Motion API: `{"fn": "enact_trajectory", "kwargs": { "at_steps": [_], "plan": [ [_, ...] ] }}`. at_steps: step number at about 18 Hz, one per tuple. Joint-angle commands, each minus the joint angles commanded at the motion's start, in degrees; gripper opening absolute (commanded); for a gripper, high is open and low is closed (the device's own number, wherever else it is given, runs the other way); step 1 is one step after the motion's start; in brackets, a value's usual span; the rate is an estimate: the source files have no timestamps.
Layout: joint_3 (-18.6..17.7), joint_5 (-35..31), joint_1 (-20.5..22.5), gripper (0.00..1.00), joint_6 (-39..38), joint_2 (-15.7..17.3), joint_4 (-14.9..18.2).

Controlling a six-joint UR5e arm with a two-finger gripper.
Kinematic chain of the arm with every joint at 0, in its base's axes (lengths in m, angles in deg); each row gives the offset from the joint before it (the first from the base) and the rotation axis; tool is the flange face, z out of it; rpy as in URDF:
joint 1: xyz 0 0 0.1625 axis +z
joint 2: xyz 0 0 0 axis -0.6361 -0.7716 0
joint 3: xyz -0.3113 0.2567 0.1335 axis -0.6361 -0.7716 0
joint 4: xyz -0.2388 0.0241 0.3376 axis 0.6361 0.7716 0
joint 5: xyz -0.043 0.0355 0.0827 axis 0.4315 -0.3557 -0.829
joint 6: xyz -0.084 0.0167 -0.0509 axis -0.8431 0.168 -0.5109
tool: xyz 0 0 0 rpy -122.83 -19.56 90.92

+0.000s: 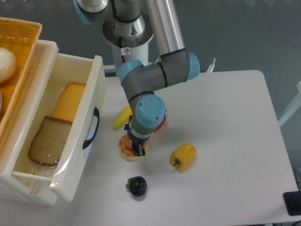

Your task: Pick up the egg

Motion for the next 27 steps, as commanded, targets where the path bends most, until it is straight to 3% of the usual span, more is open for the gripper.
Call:
{"fn": "enact_trajectory", "kwargs": {
  "at_steps": [5,10,17,19,22,27],
  "plan": [
    [0.26,-0.18,0.09,0.14,-0.18,0.00,0.18],
    [2.46,-0.35,0.53,0.14,-0.09,1.32,1.23],
    [9.49,-0.09,1.40,0.15,-6.58,3.25,10.88],
    [10.89,0.00,1.84,0.15,-9.22,4.04,12.30],
    [12.21,0.09,2.20,0.15,-14.31,5.80,12.83],
    [13.97,0.61,4.22,0.15,-15.12,6.68,13.36]
  ]
}}
